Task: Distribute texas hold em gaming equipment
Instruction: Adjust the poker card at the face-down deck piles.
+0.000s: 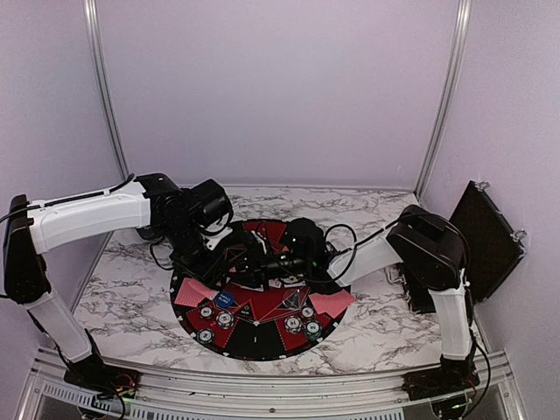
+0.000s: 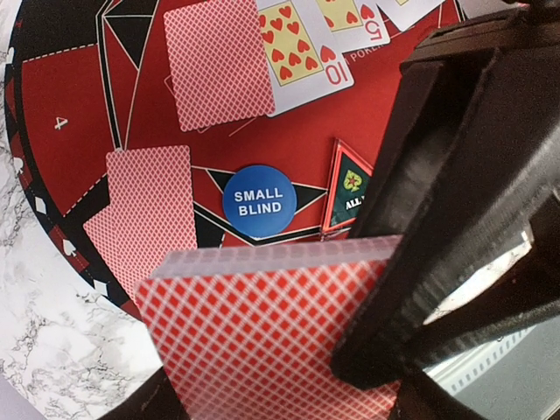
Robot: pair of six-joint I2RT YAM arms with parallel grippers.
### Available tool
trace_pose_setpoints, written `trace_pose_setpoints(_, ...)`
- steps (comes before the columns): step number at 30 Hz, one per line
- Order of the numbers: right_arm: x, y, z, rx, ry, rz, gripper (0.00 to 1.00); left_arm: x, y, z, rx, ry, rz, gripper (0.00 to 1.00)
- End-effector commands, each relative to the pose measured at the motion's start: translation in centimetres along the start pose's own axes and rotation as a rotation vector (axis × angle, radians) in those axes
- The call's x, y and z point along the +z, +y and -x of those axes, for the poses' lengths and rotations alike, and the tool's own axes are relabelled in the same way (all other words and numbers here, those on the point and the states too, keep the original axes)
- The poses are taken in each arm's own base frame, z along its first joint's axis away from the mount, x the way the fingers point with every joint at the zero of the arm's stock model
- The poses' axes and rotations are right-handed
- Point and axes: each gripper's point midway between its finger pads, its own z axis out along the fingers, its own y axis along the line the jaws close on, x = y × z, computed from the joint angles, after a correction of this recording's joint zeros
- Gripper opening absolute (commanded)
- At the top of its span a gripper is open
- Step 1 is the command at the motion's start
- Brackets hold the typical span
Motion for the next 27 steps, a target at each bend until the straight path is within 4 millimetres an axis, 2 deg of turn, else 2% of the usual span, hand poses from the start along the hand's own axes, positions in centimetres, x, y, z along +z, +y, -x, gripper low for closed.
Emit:
trace_pose_setpoints(1,0.1,3.4,-0.1,-0.076,0.007,0.107,0.00,-0.8,0.0,0.0,0.002,-0.009,-0.005,0.78)
trace_pose_setpoints(5,-0.1,3.7,-0.1,-0.079,-0.001,0.110,0.00,-0.8,0.0,0.1,0.004,-0.010,-0.005,0.82)
trace_pose_setpoints(10,-0.2,3.7,0.0,-0.070,-0.005,0.113,0.00,-0.8,-0.1,0.3,0.007,-0.014,-0.009,0.82)
trace_pose_setpoints(19,-0.2,3.5,0.0,-0.064,-0.010,0.102,0.00,-0.7,-0.4,0.5,0.013,-0.013,-0.017,0.71)
trace_pose_setpoints(24,-0.3,2.8,0.3,-0.074,-0.022,0.054,0.00,-0.9,-0.4,0.4,0.016,-0.015,-0.020,0.66)
trace_pose_setpoints(27,-0.4,2.2,0.6,-0.092,-0.031,0.007,0.06,-0.9,-0.5,0.3,0.017,-0.014,-0.024,0.64)
